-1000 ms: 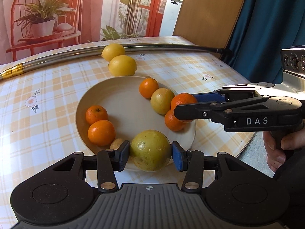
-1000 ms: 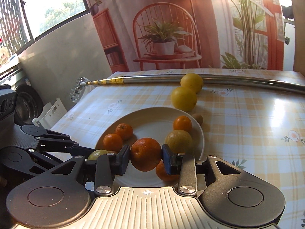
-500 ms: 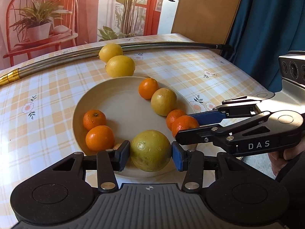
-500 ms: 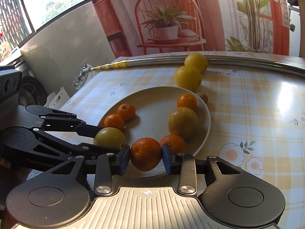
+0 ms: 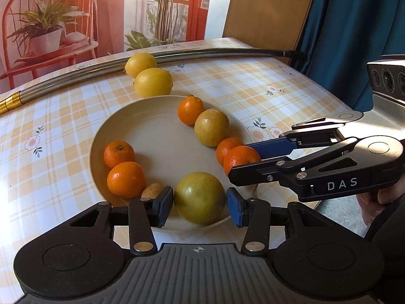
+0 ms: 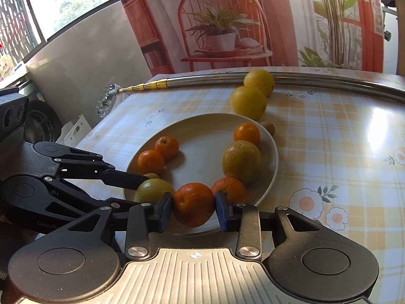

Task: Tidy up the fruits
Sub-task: 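Lower the citrus into the plate with the left tool while the right tool releases its tangerine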

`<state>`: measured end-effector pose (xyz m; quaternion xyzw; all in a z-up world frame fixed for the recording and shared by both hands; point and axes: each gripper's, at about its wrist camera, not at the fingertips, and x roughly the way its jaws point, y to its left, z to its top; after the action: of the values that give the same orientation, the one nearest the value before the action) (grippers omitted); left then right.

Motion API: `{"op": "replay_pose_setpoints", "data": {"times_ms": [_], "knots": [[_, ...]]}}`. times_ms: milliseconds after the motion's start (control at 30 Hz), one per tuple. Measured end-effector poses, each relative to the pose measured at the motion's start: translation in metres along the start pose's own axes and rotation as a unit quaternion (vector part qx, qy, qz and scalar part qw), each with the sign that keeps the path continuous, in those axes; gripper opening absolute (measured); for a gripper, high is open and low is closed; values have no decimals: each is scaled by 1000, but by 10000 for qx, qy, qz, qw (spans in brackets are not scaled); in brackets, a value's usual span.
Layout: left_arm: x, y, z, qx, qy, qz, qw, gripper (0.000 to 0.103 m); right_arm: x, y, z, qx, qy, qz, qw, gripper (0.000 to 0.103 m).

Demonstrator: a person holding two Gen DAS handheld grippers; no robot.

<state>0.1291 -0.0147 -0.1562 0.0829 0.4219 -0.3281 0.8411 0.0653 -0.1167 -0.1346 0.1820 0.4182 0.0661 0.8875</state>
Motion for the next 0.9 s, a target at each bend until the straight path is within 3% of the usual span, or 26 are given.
{"op": "replay_pose_setpoints", "data": {"times_ms": [400, 733, 900], "knots": [[-5, 2, -3, -116, -119, 51, 9998, 48, 0, 1, 0, -4, 12, -77, 10000, 34], [-18, 3, -4, -213, -437, 306, 9984, 48, -9, -3, 3, 8, -327, -335, 9989, 35], [-29, 20, 14, -483, -621, 294, 9965, 48, -16, -6, 14, -184, -491, -472, 9975, 35]]}}
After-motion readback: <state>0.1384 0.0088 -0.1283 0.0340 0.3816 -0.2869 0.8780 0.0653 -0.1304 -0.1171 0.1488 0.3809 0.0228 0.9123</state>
